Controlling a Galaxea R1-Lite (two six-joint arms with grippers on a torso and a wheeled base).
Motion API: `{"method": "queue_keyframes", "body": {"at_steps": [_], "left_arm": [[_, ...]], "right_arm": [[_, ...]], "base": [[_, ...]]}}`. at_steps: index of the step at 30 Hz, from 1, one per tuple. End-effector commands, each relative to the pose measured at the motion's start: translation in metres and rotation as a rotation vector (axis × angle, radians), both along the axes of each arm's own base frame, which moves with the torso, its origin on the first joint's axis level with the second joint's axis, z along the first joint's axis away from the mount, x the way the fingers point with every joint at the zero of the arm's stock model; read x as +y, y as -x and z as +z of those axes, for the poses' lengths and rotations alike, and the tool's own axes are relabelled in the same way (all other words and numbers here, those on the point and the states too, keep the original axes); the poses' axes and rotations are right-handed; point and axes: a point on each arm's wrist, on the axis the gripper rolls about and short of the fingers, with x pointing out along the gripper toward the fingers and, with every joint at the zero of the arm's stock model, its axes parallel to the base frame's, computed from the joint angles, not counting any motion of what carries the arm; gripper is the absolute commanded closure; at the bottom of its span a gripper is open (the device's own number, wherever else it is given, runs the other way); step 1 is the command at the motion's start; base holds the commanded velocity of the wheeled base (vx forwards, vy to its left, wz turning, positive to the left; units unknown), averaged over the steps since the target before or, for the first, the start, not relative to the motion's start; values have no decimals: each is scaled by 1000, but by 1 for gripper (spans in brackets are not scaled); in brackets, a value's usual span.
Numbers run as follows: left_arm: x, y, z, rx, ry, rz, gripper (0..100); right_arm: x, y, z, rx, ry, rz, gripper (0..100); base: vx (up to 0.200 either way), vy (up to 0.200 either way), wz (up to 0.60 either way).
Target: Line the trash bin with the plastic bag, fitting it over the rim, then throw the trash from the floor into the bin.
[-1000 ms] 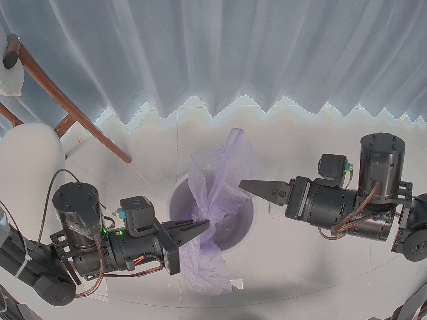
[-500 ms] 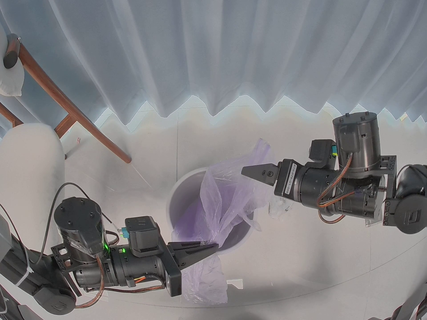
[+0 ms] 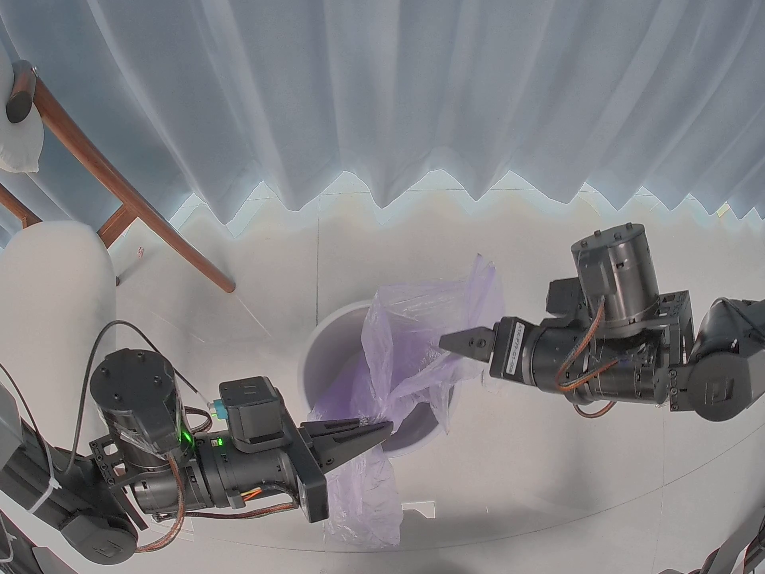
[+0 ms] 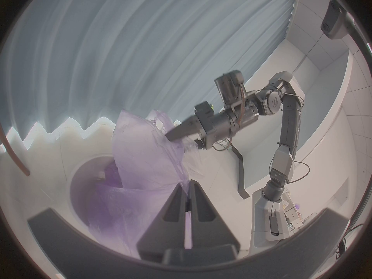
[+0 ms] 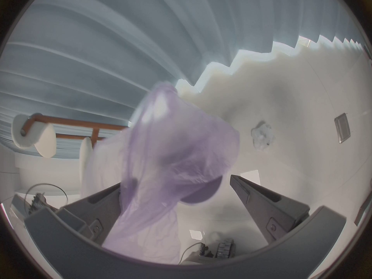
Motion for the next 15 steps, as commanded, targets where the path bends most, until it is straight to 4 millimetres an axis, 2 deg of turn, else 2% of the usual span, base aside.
{"method": "queue_keyframes", "body": {"at_steps": [1, 8, 12, 13, 15], "left_arm": [[0, -1, 0, -1, 2, 5, 100], [-2, 2, 0, -2, 1, -7, 100], [-5, 0, 4, -14, 13, 10, 100], [-6, -1, 5, -19, 18, 21, 100], [-7, -3, 7, -25, 22, 47, 100]], "right_arm": [[-6, 6, -15, 41, 42, -1, 0], [-1, -3, -20, 47, 45, -5, 0], [4, -9, -9, 17, 15, -8, 0], [4, -9, -8, 16, 14, -8, 100], [5, -9, -10, 18, 12, -10, 100]], "base": [[0, 0, 0], [0, 0, 0], [0, 0, 0], [0, 0, 0], [0, 0, 0]]}}
